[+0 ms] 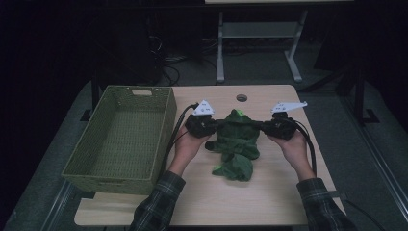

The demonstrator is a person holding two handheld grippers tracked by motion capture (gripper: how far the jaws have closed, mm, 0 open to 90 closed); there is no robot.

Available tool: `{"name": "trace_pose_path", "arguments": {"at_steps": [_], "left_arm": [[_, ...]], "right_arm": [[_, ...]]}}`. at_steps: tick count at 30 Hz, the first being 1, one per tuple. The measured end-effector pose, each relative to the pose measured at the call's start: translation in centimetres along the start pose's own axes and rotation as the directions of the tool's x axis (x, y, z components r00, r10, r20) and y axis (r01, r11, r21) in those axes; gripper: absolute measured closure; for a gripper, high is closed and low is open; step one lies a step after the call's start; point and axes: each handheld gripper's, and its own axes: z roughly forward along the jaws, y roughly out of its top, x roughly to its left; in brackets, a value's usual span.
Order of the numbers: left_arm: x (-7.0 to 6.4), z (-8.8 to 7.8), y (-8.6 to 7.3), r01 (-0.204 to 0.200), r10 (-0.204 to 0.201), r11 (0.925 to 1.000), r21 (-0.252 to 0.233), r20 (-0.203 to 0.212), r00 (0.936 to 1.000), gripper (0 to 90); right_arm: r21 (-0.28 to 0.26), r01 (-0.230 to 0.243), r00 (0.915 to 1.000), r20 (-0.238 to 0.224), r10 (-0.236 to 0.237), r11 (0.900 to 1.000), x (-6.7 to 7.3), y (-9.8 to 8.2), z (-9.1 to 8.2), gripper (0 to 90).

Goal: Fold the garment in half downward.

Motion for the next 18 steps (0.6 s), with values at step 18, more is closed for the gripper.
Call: {"name": "trace_pose_path", "arguments": {"at_steps": [18], "left_arm": [[-5.1,-2.6,-3.1,-0.097,0.097,0.9953,-0.005,0.09,0.9912,86.6]], "right_arm": [[0.038,0.061,0.9952,-0.079,-0.058,0.997,4.8,-4.1,-3.1,87.6]]}}
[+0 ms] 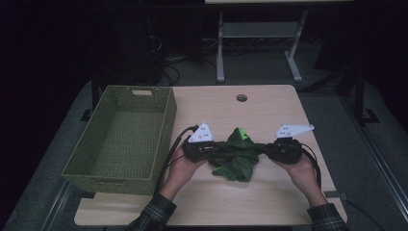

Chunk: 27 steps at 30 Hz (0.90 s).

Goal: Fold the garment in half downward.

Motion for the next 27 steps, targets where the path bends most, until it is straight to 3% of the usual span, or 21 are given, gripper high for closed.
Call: {"name": "trace_pose_path", "arguments": {"at_steps": [16,20,27], "left_arm": [[-2.5,0.2,-3.5,0.001,-0.005,0.9988,0.049,0.078,0.9969,86.6],[-2.9,0.7,-4.4,0.002,-0.01,0.9972,0.075,0.098,0.9952,86.6],[-3.6,1.8,-5.6,-0.007,-0.008,0.9919,0.127,0.123,0.9923,86.0]], "right_arm": [[0.051,-0.005,0.9984,-0.057,0.008,0.999,3.1,-3.6,-0.3,87.2],[0.09,-0.009,0.9979,-0.063,0.015,0.996,3.4,-4.3,0.3,86.8],[0.114,-0.012,0.9983,-0.056,0.019,0.993,3.2,-5.1,0.9,85.8]]}}
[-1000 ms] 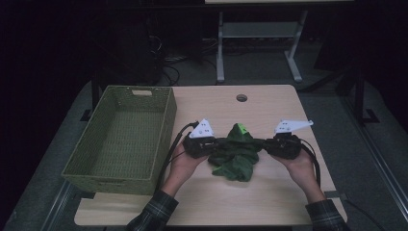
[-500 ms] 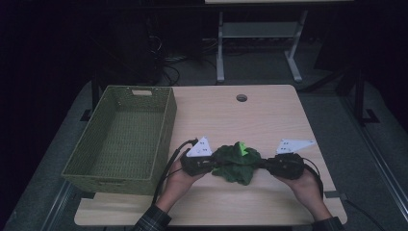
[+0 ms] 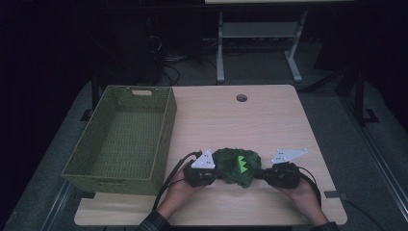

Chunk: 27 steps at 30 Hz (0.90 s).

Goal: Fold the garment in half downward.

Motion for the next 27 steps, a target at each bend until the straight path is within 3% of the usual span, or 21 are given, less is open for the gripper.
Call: {"name": "trace_pose_path", "arguments": {"at_steps": [7,11,16,22,27], "left_arm": [[-0.2,-0.6,-0.1,-0.002,0.002,1.0,-0.006,-0.021,0.9998,76.0],[-0.8,-1.6,0.2,-0.001,0.001,0.9999,-0.017,-0.023,0.9997,72.2],[-1.3,-2.7,0.1,0.005,-0.005,1.0,0.005,-0.042,0.9991,68.4],[-1.3,-4.3,0.3,0.033,-0.033,0.9994,-0.015,-0.063,0.9974,76.2],[-0.8,-4.4,2.3,0.025,-0.027,0.9993,-0.028,-0.066,0.9975,84.4]], "right_arm": [[-0.007,-0.009,0.9997,-0.021,0.009,1.0,0.4,-0.2,-0.1,73.1],[-0.027,-0.01,0.9994,-0.033,0.009,1.0,0.9,-0.5,-1.0,67.8],[-0.033,-0.011,0.9995,-0.031,0.01,0.999,1.4,-1.0,-2.2,63.8],[-0.057,-0.01,0.9998,-0.016,0.01,0.998,1.4,-1.1,-3.6,69.5],[-0.094,-0.01,0.9999,0.01,0.011,0.996,0.7,0.3,-4.2,85.5]]}}
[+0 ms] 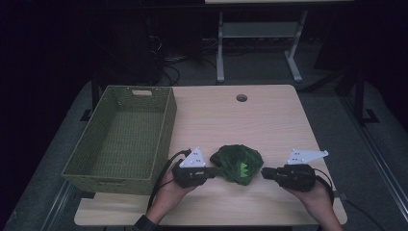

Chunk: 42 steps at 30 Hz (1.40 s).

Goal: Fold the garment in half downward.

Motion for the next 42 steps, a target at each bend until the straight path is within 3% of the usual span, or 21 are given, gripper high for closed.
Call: {"name": "trace_pose_path", "arguments": {"at_steps": [6,10,16,27,30,42], "left_arm": [[1.0,1.0,3.8,-0.038,0.038,0.9989,-0.028,-0.013,0.9992,88.7],[2.0,2.6,4.7,-0.017,0.017,0.9997,-0.02,0.004,0.9998,89.2],[2.2,4.7,3.3,0.006,-0.008,0.9979,0.064,0.03,0.9995,89.8],[1.7,5.5,-0.7,0.046,-0.053,0.9871,0.153,0.044,0.9976,89.9],[1.7,5.8,-1.0,0.032,-0.037,0.9826,0.183,0.025,0.999,89.9],[2.2,6.4,-1.7,0.044,-0.048,0.9801,0.194,0.021,0.9986,90.0]], "right_arm": [[-0.004,0.02,0.9997,0.012,-0.02,1.0,-0.8,2.0,1.1,89.6],[0.02,0.026,0.9997,-0.003,-0.026,0.999,-1.0,2.7,2.4,89.6],[0.075,0.029,0.9991,-0.034,-0.026,0.997,-0.8,2.4,4.1,89.8],[0.182,0.037,0.9979,-0.058,-0.027,0.983,0.2,0.4,5.7,89.8],[0.197,0.044,0.9984,-0.045,-0.036,0.979,0.3,0.2,5.7,89.8],[0.236,0.011,0.9998,0.012,-0.014,0.972,-0.4,-1.2,5.6,89.8]]}}
